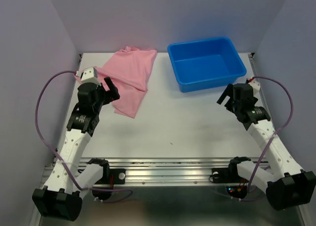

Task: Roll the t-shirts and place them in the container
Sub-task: Pick up the T-shirt from the center of the board.

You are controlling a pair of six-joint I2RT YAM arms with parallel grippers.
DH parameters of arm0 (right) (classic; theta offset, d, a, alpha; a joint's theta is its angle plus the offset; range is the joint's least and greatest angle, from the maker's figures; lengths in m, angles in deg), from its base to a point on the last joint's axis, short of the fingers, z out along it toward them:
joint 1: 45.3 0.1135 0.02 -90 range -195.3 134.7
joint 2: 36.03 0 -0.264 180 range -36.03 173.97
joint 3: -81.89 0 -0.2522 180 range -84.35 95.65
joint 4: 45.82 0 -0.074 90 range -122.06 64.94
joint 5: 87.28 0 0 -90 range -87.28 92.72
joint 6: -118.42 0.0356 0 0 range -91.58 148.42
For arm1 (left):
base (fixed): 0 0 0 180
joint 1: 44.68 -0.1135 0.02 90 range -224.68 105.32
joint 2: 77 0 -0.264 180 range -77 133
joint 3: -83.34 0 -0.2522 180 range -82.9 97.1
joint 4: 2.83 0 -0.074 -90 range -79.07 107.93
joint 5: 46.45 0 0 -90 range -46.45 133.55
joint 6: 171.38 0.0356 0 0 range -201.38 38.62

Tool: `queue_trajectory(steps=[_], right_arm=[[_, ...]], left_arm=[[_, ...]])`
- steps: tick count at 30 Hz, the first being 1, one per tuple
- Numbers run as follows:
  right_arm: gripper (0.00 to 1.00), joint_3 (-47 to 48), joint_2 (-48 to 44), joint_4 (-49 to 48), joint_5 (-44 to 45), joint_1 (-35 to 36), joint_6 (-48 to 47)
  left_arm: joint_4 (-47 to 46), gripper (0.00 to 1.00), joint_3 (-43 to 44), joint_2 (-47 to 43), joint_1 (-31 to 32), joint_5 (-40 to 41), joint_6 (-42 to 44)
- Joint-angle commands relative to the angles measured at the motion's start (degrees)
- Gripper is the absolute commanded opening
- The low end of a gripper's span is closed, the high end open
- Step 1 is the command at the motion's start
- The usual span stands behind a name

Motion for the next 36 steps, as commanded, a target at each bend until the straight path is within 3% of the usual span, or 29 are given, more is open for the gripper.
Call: queue_trajectory(steps=[1,16,28,31,36], right_arm=[[1.0,-0.9,-2.1,-3.0,0.4,0.2,-0.4],[1.0,-1.7,-1.2,-3.3,-3.6,0.2,-2.5],[1.0,-0.8,-1.2,-8.6,-16.3,1.5,-4.4],[1.0,-0.9,-0.6,-9.0,-15.9,5.1,-3.7],[1.0,-0.6,3.2,-7.9,-6.5,16.6,-2.7]], left_arm=[[-3.0,0.99,0.0,-1.1,0.0,-1.7,1.1],[-2.3,0.99,-0.9,0.9,0.0,-1.8,-1.4],[-2.2,0.99,-3.0,4.9,0.0,0.5,-3.2],[-3.7,0.99,-4.6,5.6,0.0,1.2,-4.3],[1.6,0.99,-3.0,14.4,0.0,1.0,-6.7]])
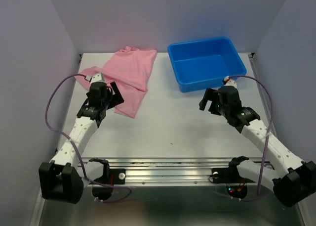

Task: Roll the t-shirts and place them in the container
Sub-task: Pick up the T-shirt from the center of the board.

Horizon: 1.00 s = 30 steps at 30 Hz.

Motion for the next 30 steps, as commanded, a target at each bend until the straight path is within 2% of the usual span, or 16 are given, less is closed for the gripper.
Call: queue_trajectory(steps=[1,5,10,18,21,24,27,28,30], right_arm=[[1.0,1.4,3.3,-1.6,6.6,8.1,0.6],[1.0,2.1,5.7,-1.1,10.4,11.1,1.2],[1.0,4.6,7.0,-1.9,11.1,12.1,0.2],[1.0,13.3,13.9,-3.9,8.2,14.0,-1.5],[1.0,17.1,17.3,-4.4,7.5,16.7,-2.4],[1.0,19.0,19.6,-4.4,7.4,18.3,-2.2],[1.0,18.3,20.3,-5.4,6.7,18.9,-0.9],[1.0,17.9,20.3,-5.4,6.7,18.9,-0.9],[1.0,17.3,20.1,-5.4,6.7,18.9,-0.4]], left_arm=[[3.3,0.99,0.9,6.8,0.0,1.3,-3.1],[5.0,0.99,0.0,11.0,0.0,2.5,-10.1],[3.0,0.98,-1.1,14.6,0.0,2.2,-13.8],[-4.5,0.91,-3.2,20.9,0.5,-0.3,-16.1],[-6.5,0.89,-3.3,23.8,0.9,-1.4,-16.7],[-7.4,0.84,-2.9,26.5,1.2,-1.8,-17.2],[-8.8,0.73,-2.1,28.7,1.2,-2.9,-16.9],[-9.1,0.73,-1.7,29.3,1.3,-3.1,-16.7],[-9.7,0.63,-0.4,30.4,1.6,-3.2,-16.4]])
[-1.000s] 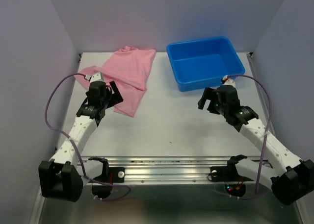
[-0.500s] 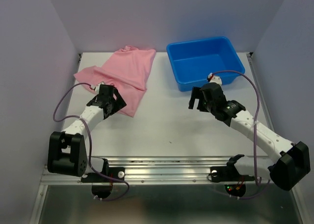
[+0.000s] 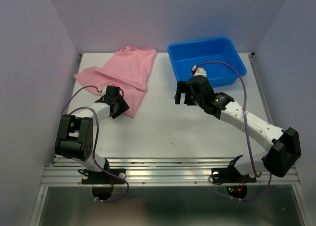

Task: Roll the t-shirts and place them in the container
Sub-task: Pick up the T-shirt from the center of the board.

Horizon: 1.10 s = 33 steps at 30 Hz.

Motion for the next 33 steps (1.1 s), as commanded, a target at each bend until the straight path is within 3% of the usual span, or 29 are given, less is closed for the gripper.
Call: queue_trajectory(steps=[1,3,4,8,19,24,25,27,28,29,31,33], right_arm=[[1.0,-0.3,-0.6,-2.1,-0.1,0.1,1.2],[1.0,-1.0,-1.5,-1.9,0.6,0.1,1.5],[1.0,-1.5,-1.9,-1.5,0.8,0.1,1.8],[1.0,-4.2,-3.7,-0.3,2.4,0.1,2.7],[1.0,-8.4,-5.7,0.6,2.8,0.1,5.5],[1.0,-8.0,-4.9,0.3,2.0,0.1,5.6],[1.0,-8.0,-5.0,0.2,1.8,0.1,5.6],[1.0,-8.1,-5.1,0.1,1.7,0.1,5.7],[1.0,-8.1,-5.2,0.2,1.6,0.1,5.6],[1.0,-8.1,-5.2,0.2,1.7,0.1,5.7],[1.0,-8.2,-5.4,0.1,1.7,0.1,5.9],[1.0,-8.2,-5.3,0.1,1.6,0.1,5.9]], left_arm=[[-1.9,0.51,3.2,3.6,0.7,-1.4,0.5],[-1.7,0.27,4.4,4.2,0.7,-1.9,1.0],[-1.7,0.0,5.0,4.1,1.0,-2.9,1.9],[-0.2,0.0,8.0,0.2,1.7,-4.4,3.9],[4.2,0.0,8.7,-24.4,2.2,-3.5,5.5],[6.5,0.0,9.0,-21.9,2.2,-0.9,7.1],[7.0,0.06,9.1,-20.8,2.2,-0.3,7.7],[8.8,0.32,9.7,-18.5,2.2,1.3,7.8],[9.4,0.52,9.9,-16.6,2.2,2.8,7.9],[10.3,0.85,10.0,-15.7,2.2,3.7,7.9],[10.6,0.96,10.3,-13.4,2.2,5.7,7.8],[10.7,0.96,10.4,-11.6,2.2,7.1,7.4]])
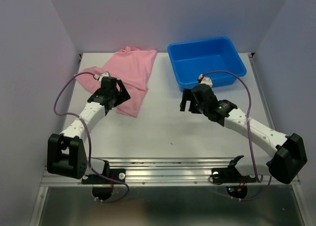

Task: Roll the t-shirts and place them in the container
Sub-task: Pick up the T-shirt from the center of the board.

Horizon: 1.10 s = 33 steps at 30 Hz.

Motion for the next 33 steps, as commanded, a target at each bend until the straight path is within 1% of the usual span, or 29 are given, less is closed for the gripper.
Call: queue_trajectory(steps=[1,7,15,19,22,25,26,27,30,31,32,33], right_arm=[[1.0,0.4,-0.2,-1.1,0.0,0.1,0.7],[1.0,0.2,0.7,-1.3,-0.4,0.1,1.0],[1.0,-0.5,0.3,-1.3,-0.3,0.1,1.5],[1.0,-0.7,0.4,-1.4,-0.2,0.1,1.7],[1.0,-0.7,0.5,-1.3,-0.3,0.1,1.8],[1.0,-0.6,0.5,-1.4,-0.4,0.1,2.0],[1.0,-0.6,0.4,-1.3,-0.4,0.1,2.1],[1.0,-0.7,0.4,-1.3,-0.4,0.1,2.1],[1.0,-0.9,0.4,-1.3,-0.3,0.1,2.1],[1.0,-0.9,0.5,-1.1,-0.4,0.1,2.1],[1.0,-0.9,0.7,-1.1,-0.4,0.1,2.2],[1.0,-0.7,0.7,-1.0,-0.2,0.1,2.0]], left_arm=[[1.8,0.96,2.0,1.7,0.1,5.2,0.5],[2.0,0.96,3.6,9.9,0.1,7.9,-1.3],[-0.9,0.94,5.4,17.5,0.1,6.8,-2.8],[-1.8,0.89,6.6,20.8,0.1,5.0,-2.9],[-4.0,0.78,6.5,22.2,0.1,3.1,-3.3],[-4.5,0.71,7.2,23.7,0.1,2.6,-3.1],[-4.5,0.62,7.6,24.0,0.1,2.4,-3.0],[-4.9,0.57,8.2,24.4,0.1,2.1,-2.9],[-5.4,0.27,9.8,25.0,0.1,0.0,-2.4],[-5.7,0.1,10.0,24.3,0.1,-2.3,-2.5],[-6.6,0.0,9.9,23.4,0.1,-3.7,-2.8],[-8.7,0.0,9.3,21.2,0.1,-6.1,-3.1]])
